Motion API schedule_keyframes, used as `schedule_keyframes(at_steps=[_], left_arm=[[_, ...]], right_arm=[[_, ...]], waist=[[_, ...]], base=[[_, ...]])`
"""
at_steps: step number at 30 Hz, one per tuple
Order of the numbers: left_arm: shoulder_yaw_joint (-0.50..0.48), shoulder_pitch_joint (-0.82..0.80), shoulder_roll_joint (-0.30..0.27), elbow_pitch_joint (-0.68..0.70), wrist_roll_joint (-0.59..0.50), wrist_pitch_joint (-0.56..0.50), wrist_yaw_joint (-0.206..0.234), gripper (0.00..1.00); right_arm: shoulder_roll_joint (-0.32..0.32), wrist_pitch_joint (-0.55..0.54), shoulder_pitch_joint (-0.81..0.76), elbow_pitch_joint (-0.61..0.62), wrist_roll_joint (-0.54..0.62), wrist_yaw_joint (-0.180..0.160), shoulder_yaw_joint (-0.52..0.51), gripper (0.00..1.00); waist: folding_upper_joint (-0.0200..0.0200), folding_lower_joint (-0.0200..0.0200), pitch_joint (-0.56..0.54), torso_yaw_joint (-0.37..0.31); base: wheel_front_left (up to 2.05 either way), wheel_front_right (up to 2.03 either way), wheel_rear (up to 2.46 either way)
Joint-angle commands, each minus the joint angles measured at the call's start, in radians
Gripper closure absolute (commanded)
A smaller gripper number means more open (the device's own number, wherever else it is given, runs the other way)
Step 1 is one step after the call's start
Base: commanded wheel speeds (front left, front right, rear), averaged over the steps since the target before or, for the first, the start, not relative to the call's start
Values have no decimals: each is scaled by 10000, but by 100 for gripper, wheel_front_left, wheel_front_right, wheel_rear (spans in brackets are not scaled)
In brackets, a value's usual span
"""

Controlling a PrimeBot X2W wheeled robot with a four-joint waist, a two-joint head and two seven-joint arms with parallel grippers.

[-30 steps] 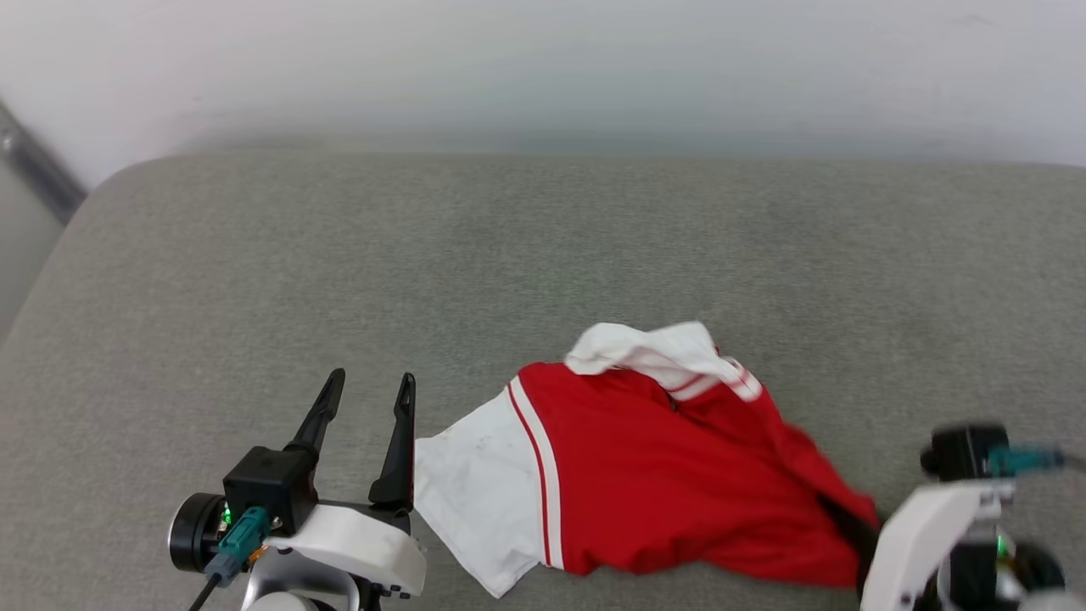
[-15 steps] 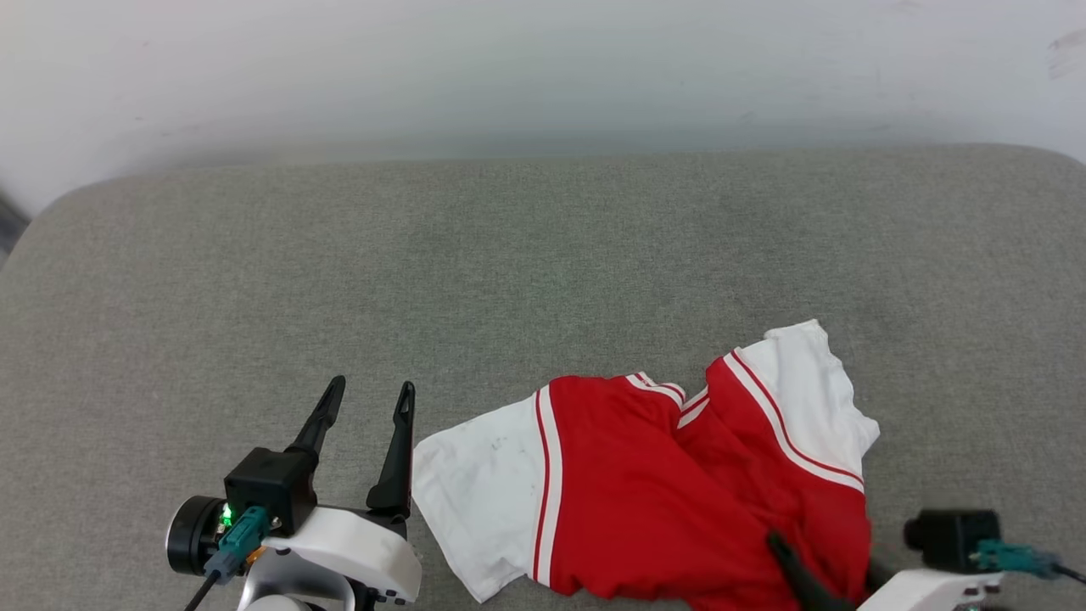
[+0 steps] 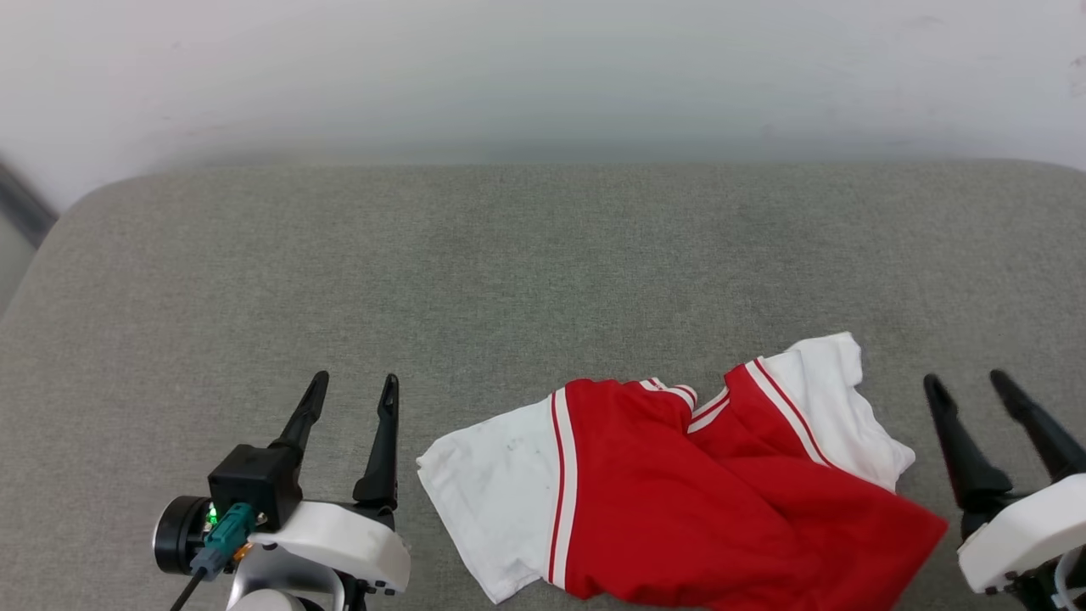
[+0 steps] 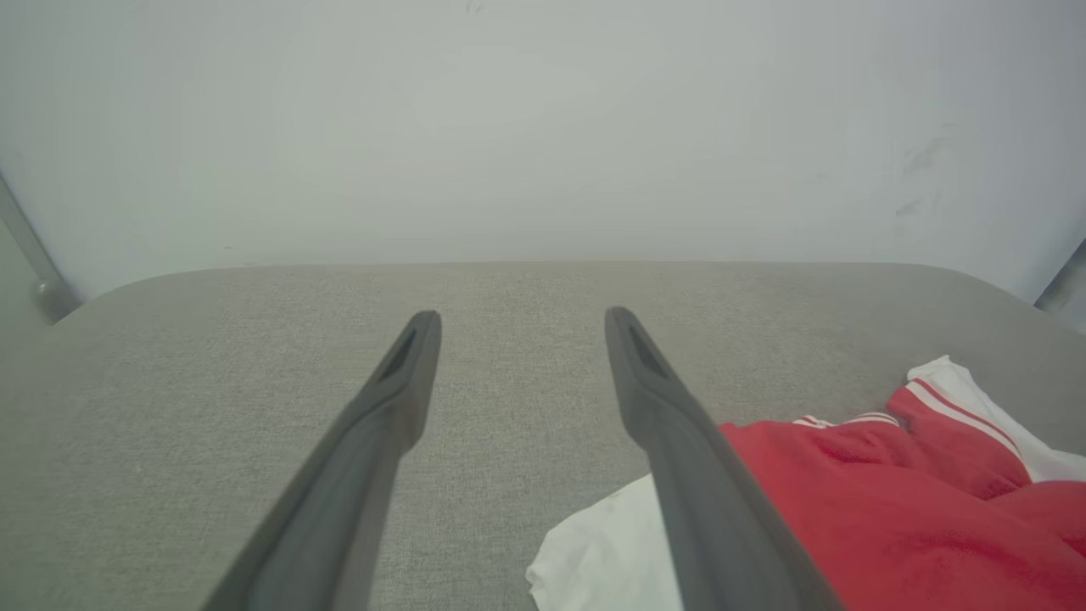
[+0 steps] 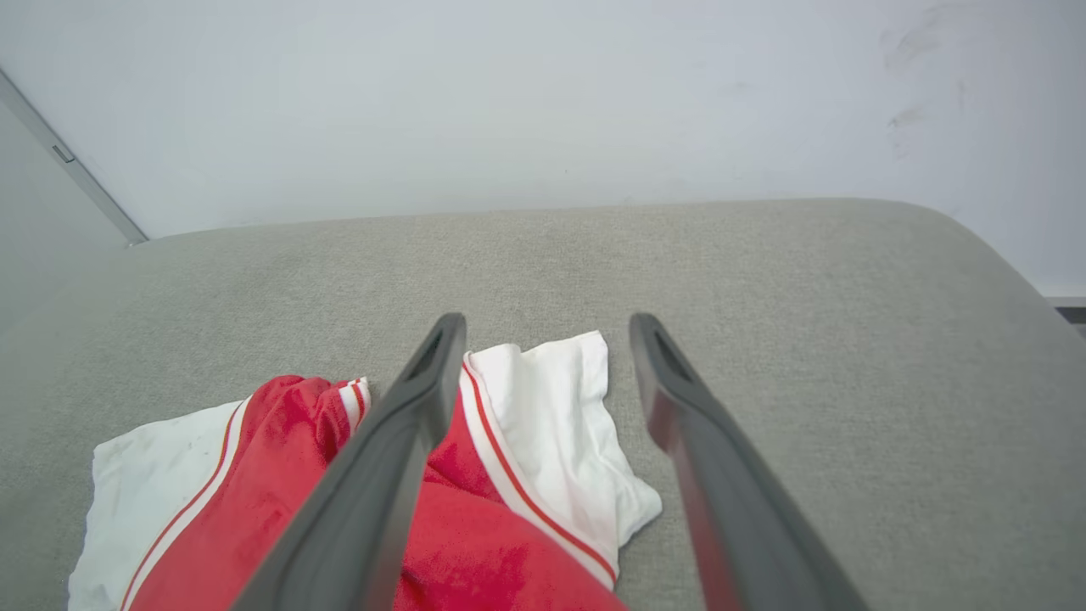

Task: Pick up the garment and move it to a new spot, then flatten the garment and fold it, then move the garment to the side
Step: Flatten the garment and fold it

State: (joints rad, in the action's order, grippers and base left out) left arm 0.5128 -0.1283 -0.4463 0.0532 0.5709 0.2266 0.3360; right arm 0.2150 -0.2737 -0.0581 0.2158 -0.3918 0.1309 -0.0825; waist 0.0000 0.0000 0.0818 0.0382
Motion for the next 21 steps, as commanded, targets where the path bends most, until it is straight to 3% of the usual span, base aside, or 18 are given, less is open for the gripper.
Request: schedule_keyframes(at_steps=[1, 7, 11, 14, 21], left_arm=[[-65, 10, -31, -36, 28, 77, 44, 0], [-217, 94, -131, -92, 118, -109, 231, 0], [-70, -261, -412, -165, 154, -995, 215, 0], [134, -772, -738, -216, 274, -2019, -79, 0], [1124, -2085, -1536, -538, 553, -4985, -1359, 0]], right_arm=[[105, 115, 190, 112, 162, -3, -94, 0], [269, -74, 305, 191, 549, -3, -99, 0], [200, -170, 380, 166, 656, -3, 89, 0], [153, -205, 443, 111, 658, -3, 218, 0], [153, -150, 796, -21, 734, -3, 620, 0]], waist=[[0, 0, -55, 58], [0, 0, -153, 76], [0, 0, -25, 35], [0, 0, 168, -27], [0, 0, 655, -423]], base=[[0, 0, 0], [0, 0, 0], [0, 0, 0], [0, 0, 0], [0, 0, 0]])
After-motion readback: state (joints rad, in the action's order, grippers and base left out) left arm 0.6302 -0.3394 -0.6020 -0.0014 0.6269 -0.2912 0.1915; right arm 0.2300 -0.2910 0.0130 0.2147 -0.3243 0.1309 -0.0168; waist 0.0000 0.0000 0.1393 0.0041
